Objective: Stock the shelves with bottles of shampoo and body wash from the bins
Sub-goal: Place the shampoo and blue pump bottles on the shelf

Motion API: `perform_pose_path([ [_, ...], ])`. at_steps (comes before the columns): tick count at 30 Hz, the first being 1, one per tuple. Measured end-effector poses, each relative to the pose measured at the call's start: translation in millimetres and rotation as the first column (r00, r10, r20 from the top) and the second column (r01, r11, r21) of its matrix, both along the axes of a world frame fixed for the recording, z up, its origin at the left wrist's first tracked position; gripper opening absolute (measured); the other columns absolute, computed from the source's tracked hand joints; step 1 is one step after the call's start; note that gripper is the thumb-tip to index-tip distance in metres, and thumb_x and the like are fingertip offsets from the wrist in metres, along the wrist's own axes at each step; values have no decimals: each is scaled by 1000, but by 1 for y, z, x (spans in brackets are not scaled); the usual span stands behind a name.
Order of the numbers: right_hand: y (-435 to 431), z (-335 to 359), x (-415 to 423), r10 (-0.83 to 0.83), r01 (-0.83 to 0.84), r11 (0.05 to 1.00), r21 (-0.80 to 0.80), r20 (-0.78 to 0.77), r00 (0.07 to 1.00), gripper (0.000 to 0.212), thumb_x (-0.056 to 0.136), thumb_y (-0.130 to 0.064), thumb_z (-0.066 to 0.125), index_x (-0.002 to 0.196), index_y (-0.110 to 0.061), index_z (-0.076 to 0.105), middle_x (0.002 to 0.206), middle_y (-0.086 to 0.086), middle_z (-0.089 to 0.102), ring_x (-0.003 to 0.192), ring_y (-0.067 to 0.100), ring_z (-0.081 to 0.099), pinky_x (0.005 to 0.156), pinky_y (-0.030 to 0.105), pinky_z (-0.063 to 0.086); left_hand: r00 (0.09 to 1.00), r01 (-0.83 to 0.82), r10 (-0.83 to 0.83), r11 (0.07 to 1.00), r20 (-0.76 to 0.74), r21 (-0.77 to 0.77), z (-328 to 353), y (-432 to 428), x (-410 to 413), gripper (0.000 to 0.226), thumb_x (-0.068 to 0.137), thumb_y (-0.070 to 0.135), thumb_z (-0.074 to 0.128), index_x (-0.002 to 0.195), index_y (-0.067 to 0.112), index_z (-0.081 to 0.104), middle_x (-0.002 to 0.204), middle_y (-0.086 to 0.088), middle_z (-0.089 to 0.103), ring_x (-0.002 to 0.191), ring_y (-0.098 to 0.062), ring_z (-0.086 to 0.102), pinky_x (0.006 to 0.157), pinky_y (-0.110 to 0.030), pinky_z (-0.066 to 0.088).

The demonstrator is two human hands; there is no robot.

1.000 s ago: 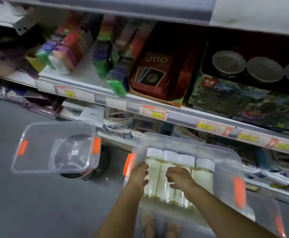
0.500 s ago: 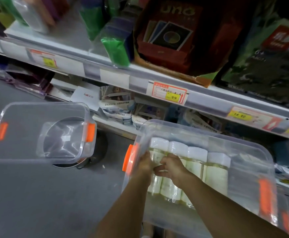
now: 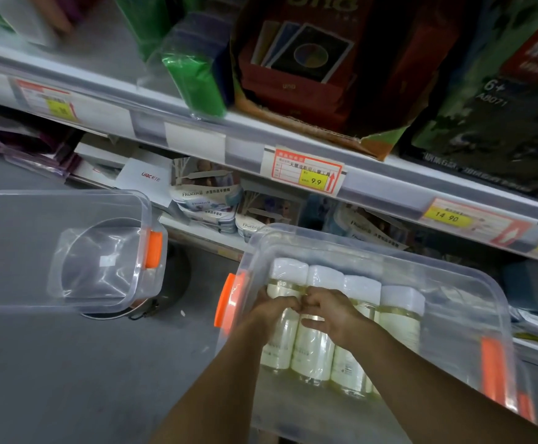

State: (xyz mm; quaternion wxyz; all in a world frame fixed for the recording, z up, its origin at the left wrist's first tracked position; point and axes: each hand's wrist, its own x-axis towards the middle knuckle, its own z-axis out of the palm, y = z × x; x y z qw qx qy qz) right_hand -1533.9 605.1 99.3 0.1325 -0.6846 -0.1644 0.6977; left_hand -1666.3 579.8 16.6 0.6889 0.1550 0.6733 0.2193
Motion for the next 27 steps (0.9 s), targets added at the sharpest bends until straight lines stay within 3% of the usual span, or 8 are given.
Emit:
perform_pose_path([
  [4, 6, -9, 5, 59, -60, 998, 4, 97, 994, 23, 94, -2, 46, 96, -4, 69, 87, 12, 68, 81, 22, 65, 85, 36, 54, 1000, 14, -14, 1000, -4, 4, 18, 4, -4, 84, 36, 27, 89, 115, 9, 67, 98, -11, 76, 91, -31, 74, 84, -54, 58],
  [7, 5, -6, 8, 100, -102, 995, 2, 138, 985, 27, 92, -3, 48, 98, -11, 72, 85, 9, 70, 80, 21, 64, 85, 36, 54, 998, 47, -46, 999, -42, 24, 34, 0, -3, 95, 36, 28, 89, 124, 11, 58, 103, -9, 75, 93, -28, 72, 75, -40, 58],
  [9, 3, -3, 8, 99, -102, 995, 17, 137, 986, 31, 90, 1, 46, 101, -13, 71, 85, 9, 68, 79, 21, 62, 82, 37, 54, 993, 79, -75, 996, -89, 39, 44, -1, -3, 100, 34, 33, 90, 125, 17, 54, 106, -4, 72, 96, -24, 70, 75, -38, 55],
  [13, -2, 9, 6, 41, -45, 998, 40, 103, 994, 33, 93, 2, 41, 103, -16, 66, 95, 11, 69, 86, 25, 65, 83, 39, 55, 956, 268, -239, 947, -171, 176, 63, 2, -4, 65, 55, 25, 94, 111, 29, 63, 101, 5, 74, 99, -14, 68, 86, -38, 57],
  [16, -3, 25, 9, -5, 0, 999, 55, 79, 997, 24, 95, -2, 44, 108, -13, 62, 102, 14, 69, 94, 30, 67, 84, 44, 58, 917, 381, -318, 875, -239, 298, 83, -2, -2, 68, 58, 15, 93, 117, 33, 65, 105, 10, 73, 102, -8, 67, 85, -29, 56],
  [21, -1, 68, 17, 86, -94, 990, 104, 78, 993, 24, 98, -12, 45, 109, -15, 66, 103, 10, 71, 97, 26, 67, 88, 44, 55, 942, 326, -270, 872, -198, 365, 127, -13, -4, 62, 65, 10, 90, 119, 27, 64, 110, 6, 73, 101, -5, 67, 75, -15, 52],
  [25, -2, 118, 11, 127, -133, 973, 188, 43, 991, 24, 101, -30, 48, 106, -20, 69, 100, 6, 73, 94, 21, 66, 76, 34, 53, 988, 154, -139, 930, -69, 334, 180, -15, -8, 42, 73, 8, 86, 109, 21, 69, 97, 6, 77, 90, -6, 72, 69, -17, 54],
  [27, -7, 142, 9, 159, -158, 967, 201, 11, 987, 33, 102, -44, 44, 107, -22, 69, 100, 4, 75, 98, 21, 67, 81, 36, 52, 996, 83, -74, 942, -40, 325, 210, -14, -10, 35, 74, 18, 87, 105, 23, 71, 97, 5, 78, 91, -11, 73, 72, -24, 56],
])
